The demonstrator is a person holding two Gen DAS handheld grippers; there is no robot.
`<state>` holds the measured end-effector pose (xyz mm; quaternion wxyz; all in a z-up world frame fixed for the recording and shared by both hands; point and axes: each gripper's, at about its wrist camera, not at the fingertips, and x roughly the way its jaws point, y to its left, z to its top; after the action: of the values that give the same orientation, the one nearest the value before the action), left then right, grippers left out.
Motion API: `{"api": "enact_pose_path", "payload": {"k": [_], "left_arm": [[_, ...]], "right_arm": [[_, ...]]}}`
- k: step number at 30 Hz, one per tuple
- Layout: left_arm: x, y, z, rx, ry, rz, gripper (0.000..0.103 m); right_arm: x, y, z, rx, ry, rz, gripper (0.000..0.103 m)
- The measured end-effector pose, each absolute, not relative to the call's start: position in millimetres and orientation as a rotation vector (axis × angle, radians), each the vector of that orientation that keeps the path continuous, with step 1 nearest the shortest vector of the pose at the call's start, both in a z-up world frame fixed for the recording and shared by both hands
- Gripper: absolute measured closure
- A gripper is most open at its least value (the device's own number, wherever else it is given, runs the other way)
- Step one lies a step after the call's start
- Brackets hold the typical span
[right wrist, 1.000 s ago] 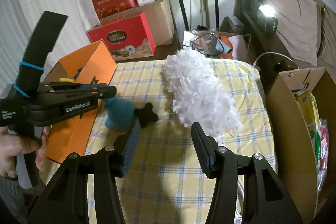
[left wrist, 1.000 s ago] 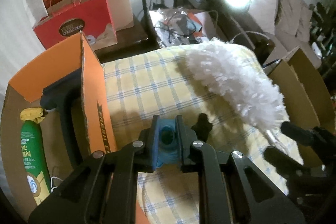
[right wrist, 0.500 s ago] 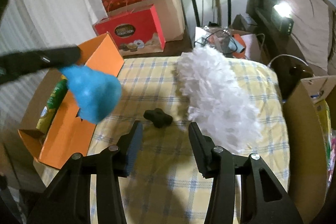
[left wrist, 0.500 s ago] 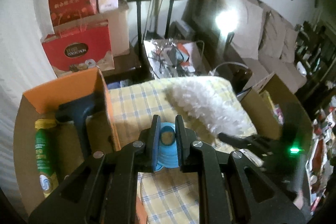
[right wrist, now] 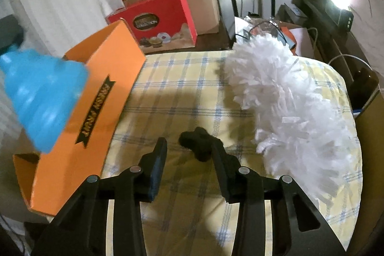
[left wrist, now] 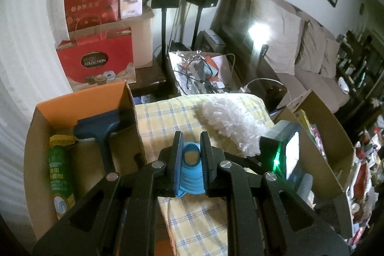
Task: Organize objects
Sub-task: 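Carry the blue funnel with the left gripper over the orange box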
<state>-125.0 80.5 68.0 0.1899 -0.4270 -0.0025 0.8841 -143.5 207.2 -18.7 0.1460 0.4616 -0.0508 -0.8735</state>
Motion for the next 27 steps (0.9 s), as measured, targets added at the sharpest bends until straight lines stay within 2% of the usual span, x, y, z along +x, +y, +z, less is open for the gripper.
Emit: {"api": "enact_pose_path", "payload": {"k": [6, 9, 13, 27], "left_arm": [[-127, 81, 59, -1.227, -0.005, 2.476, 0.09], [-128, 81, 55, -1.239, -0.008, 2.471, 0.09], [-128, 82, 51, -1.248, -0.006, 2.47, 0.09], [-123, 75, 53, -1.243, 0.018, 2.528, 0.09]], "right_arm": [[-152, 206, -32, 1.364, -0.116, -2.514, 0.063], [-153, 203, -34, 1.354, -0.084, -2.518, 0.068], [-150, 201, -33, 1.331, -0.071, -2.518, 0.068], [-126, 216, 41, 1.165, -0.099, -2.653, 0.068]]}}
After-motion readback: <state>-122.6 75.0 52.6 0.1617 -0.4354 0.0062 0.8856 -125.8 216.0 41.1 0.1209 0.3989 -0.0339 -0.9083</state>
